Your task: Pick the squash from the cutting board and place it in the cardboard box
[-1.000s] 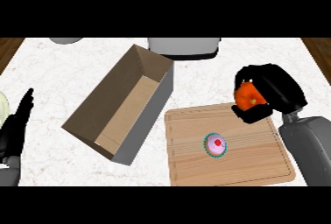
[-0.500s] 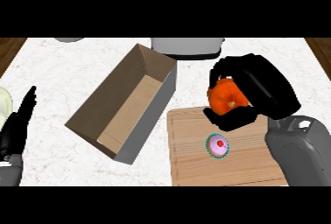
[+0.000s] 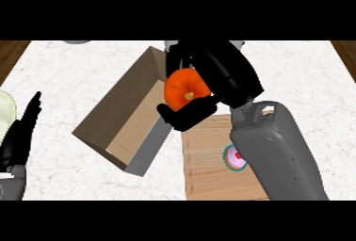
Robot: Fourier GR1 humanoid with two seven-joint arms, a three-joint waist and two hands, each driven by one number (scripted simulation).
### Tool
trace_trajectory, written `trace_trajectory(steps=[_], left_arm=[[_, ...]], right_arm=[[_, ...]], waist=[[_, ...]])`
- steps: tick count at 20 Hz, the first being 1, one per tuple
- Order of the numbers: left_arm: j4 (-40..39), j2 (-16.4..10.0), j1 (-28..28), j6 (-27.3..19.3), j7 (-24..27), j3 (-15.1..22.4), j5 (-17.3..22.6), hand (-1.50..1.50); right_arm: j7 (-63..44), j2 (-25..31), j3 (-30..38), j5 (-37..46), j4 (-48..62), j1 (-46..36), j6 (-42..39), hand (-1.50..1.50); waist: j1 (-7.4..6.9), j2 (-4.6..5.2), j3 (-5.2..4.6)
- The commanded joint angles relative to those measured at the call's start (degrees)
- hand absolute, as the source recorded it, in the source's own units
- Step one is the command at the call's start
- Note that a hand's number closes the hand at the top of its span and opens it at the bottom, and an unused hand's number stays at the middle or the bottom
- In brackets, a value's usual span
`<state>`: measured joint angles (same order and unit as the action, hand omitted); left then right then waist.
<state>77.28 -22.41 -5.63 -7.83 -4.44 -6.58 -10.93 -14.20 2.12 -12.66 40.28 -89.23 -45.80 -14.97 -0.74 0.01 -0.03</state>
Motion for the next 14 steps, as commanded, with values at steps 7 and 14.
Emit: trace_trajectory(steps=[7,14], left_arm=[[-1.3,0.6,-3.5,0.6,-0.9,0.5,-1.8,0.00],[-4.8,0.8,-6.8,2.0,0.7,0.5,-1.5,0.00]], right_arm=[[-6.6,-2.1,-9.9,-12.4,23.1,-13.5,17.8,1.50],[-3.8,-2.1,-15.5,-21.4,43.3,-26.8,26.7,1.50]], waist=[[-0.95,0.23,0.00],[-3.10,0.87,-0.09]])
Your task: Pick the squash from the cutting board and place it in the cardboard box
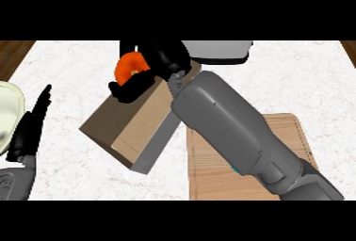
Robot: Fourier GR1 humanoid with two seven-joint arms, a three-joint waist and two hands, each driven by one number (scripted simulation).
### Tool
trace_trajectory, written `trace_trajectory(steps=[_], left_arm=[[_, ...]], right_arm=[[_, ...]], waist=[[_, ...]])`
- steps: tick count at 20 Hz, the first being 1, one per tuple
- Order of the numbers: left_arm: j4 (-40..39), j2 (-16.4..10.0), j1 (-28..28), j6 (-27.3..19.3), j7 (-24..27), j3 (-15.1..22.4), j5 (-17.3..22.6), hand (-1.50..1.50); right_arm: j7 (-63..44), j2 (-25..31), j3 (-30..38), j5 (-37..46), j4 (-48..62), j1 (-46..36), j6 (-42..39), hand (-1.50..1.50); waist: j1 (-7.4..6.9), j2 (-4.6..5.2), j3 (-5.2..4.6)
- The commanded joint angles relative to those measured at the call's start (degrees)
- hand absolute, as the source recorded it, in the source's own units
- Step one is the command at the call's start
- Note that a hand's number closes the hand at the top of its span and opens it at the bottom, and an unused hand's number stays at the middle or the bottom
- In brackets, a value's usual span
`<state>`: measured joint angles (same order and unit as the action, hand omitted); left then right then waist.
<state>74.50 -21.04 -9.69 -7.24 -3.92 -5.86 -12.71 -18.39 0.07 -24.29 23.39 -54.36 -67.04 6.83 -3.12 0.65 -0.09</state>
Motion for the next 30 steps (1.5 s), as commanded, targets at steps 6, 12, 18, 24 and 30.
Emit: trace_trajectory(steps=[6,12,18,24,30], left_arm=[[1.9,-0.8,1.5,2.4,2.4,-0.5,1.2,0.00],[1.4,1.7,-1.5,1.2,-0.5,2.3,-1.1,0.00],[-0.1,0.1,-1.5,1.9,0.8,-0.2,0.0,0.00],[-0.1,2.5,0.0,-0.8,0.8,1.0,-1.9,0.00],[0.0,0.1,1.7,1.1,0.6,-2.4,0.3,0.00]], right_arm=[[0.4,-0.1,-6.8,-10.6,17.7,-4.7,8.8,-1.50],[1.7,-0.1,-9.5,-20.2,20.9,-6.7,9.6,-1.50],[9.8,-0.1,-11.1,-24.9,18.2,-6.0,18.7,-1.50],[16.8,-0.1,-4.8,-31.5,18.7,-6.5,23.7,-1.50],[27.2,2.2,3.7,-35.8,19.9,-2.8,18.7,-1.50]], waist=[[-2.71,0.49,-0.04],[-3.81,1.02,-0.02],[-2.84,0.67,0.00],[-0.66,0.27,0.07],[1.62,-0.20,0.11]])
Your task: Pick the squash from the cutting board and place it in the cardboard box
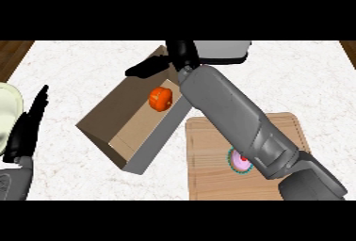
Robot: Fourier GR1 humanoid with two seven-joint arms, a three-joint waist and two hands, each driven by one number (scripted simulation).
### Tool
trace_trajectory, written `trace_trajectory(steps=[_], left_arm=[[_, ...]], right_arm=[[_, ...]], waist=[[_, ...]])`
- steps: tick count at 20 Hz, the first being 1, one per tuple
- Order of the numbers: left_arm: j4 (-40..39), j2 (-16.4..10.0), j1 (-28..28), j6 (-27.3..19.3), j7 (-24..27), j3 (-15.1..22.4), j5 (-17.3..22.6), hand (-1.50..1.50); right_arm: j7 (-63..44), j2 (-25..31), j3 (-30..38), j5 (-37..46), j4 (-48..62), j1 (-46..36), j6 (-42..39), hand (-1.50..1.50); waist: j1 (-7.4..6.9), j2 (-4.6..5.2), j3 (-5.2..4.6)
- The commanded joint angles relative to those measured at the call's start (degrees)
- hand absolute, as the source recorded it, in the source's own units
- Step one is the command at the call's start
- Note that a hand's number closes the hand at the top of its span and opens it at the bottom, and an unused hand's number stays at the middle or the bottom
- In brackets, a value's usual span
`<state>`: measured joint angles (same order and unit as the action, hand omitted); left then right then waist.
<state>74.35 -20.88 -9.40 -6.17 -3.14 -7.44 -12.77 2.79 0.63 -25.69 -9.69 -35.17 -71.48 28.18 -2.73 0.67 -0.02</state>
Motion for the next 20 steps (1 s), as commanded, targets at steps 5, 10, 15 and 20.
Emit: trace_trajectory(steps=[5,10,15,20], left_arm=[[4.6,0.3,3.0,-0.3,-2.2,-0.6,-0.3,0.00],[0.5,1.5,3.9,-1.3,1.7,-0.6,-1.4,0.00],[1.2,-1.2,1.7,1.8,-1.8,-3.2,1.2,0.00],[-0.1,0.7,0.3,-0.6,-0.8,-2.6,-0.8,0.00]], right_arm=[[4.9,7.2,7.8,-2.6,0.5,4.0,-8.2,-1.50],[8.1,14.7,11.1,-3.2,-0.3,8.7,-13.3,-1.50],[14.1,24.2,13.6,-4.3,-1.9,15.5,-23.9,-1.50],[13.1,28.6,14.3,-2.0,0.1,14.8,-31.9,-1.50]], waist=[[2.16,-0.69,0.03],[2.55,-0.63,0.02],[2.97,-0.65,0.05],[2.45,-0.43,0.02]])
